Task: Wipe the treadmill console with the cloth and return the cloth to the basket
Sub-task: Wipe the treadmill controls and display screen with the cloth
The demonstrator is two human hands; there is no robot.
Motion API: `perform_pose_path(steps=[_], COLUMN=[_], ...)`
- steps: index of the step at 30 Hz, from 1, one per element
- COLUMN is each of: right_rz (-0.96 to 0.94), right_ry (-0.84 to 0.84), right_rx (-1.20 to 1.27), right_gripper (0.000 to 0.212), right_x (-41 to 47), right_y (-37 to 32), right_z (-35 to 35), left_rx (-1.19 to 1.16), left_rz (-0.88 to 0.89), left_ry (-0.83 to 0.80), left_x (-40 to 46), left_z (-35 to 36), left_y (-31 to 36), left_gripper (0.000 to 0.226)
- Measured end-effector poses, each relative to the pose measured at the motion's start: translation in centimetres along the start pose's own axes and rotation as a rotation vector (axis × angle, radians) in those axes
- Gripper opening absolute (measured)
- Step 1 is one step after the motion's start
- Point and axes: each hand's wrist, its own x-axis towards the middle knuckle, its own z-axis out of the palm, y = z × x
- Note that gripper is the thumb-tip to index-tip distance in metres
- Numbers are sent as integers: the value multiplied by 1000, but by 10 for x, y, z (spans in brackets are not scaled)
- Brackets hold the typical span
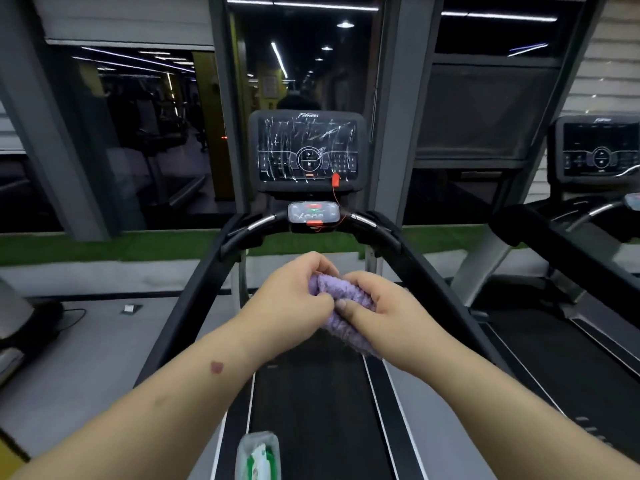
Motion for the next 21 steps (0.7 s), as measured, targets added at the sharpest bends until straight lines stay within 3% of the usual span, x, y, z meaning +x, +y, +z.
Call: perform_pose_path(steps=[5,11,21], right_rz=[17,-10,27], right_ry=[-102,-174,-191], right_rx=[-223,-342,-318], right_gripper=[7,11,31], right_x=[47,102,237], right_y=[-15,-20,43], right_z=[-38,-52,-36], left_rx=[231,242,236], left_rz=[38,41,50], left_ry=[-13,-41,-28], left_x=[39,89,225], left_z=[-21,-33,-29], left_y=[16,12,-57], left_gripper=[30,29,36])
